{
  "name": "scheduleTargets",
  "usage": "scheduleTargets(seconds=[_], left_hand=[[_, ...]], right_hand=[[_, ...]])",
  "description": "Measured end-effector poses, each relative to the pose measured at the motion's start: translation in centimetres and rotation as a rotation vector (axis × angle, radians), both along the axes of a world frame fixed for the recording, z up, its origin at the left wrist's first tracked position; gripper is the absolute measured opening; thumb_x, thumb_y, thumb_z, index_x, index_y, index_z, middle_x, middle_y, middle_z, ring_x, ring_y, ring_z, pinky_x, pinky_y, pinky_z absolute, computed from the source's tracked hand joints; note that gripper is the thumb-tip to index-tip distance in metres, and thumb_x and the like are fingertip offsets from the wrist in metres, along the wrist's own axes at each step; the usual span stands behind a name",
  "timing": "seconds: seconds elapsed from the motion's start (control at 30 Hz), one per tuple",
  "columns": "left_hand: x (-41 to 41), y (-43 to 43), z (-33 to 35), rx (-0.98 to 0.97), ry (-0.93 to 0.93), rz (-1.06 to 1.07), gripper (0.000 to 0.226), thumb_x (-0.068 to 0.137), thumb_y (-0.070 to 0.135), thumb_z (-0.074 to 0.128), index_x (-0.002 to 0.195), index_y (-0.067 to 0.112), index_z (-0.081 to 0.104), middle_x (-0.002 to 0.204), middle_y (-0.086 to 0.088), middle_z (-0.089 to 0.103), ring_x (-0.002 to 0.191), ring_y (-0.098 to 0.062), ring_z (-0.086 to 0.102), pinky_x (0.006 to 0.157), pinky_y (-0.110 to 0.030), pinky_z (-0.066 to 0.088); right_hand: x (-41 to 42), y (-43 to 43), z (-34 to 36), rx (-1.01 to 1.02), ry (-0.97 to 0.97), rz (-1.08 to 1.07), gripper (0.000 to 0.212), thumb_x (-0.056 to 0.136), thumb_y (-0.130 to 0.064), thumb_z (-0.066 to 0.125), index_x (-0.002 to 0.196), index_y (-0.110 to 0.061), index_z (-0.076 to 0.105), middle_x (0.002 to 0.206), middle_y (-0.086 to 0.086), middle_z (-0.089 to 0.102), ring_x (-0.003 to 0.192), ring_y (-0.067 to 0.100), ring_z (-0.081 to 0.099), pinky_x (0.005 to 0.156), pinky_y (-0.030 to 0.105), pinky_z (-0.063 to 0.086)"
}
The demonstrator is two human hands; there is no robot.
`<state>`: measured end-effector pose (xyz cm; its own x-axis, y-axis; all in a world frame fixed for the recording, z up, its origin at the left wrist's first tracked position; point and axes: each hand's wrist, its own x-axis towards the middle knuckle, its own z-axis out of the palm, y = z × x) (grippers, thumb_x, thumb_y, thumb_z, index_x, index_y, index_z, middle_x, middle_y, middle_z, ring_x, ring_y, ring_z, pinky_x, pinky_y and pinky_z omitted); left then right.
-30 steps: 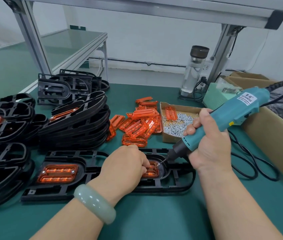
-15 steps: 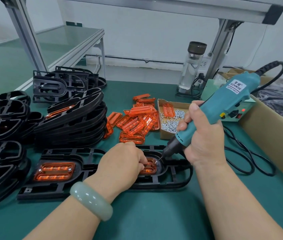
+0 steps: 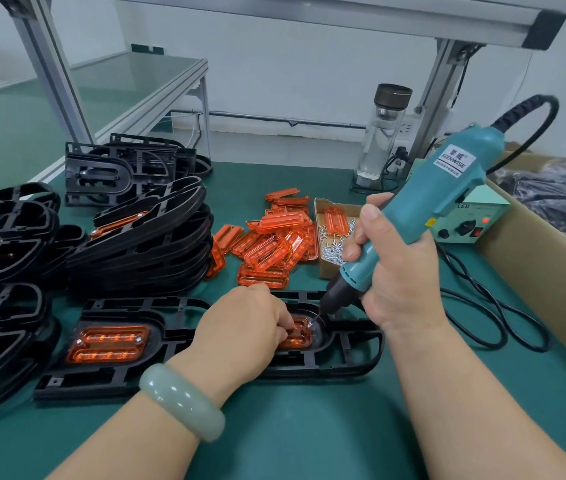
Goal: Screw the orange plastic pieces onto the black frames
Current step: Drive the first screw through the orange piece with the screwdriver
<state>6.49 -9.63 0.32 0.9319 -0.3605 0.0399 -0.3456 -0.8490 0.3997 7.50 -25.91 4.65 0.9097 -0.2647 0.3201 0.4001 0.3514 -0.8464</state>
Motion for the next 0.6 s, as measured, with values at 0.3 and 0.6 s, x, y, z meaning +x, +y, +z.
scheduleTargets(seconds=[0.3, 0.6], left_hand=[[0.10, -0.02, 0.06, 0.020, 0.001, -0.014, 0.023, 0.090, 0.032, 0.059, 0.109, 0.038, 0.068, 0.092, 0.008, 0.046, 0.107, -0.017, 0.050, 0.087, -0.030, 0.045], [0.08, -0.07, 0.30, 0.047, 0.005, -0.026, 0.023, 0.090, 0.031, 0.059, 0.109, 0.037, 0.068, 0.089, 0.009, 0.044, 0.105, -0.018, 0.052, 0.086, -0.031, 0.046]], right_hand=[[-0.25, 0.05, 0.04, -0.012, -0.015, 0.045, 0.012, 0.080, -0.014, 0.059, 0.091, -0.014, 0.053, 0.056, -0.003, 0.050, 0.046, 0.014, 0.047, 0.047, 0.023, 0.040], [-0.03, 0.46, -0.06, -0.045, -0.030, 0.064, 0.012, 0.080, -0.011, 0.059, 0.091, -0.012, 0.053, 0.059, -0.002, 0.051, 0.046, 0.015, 0.047, 0.049, 0.025, 0.041]])
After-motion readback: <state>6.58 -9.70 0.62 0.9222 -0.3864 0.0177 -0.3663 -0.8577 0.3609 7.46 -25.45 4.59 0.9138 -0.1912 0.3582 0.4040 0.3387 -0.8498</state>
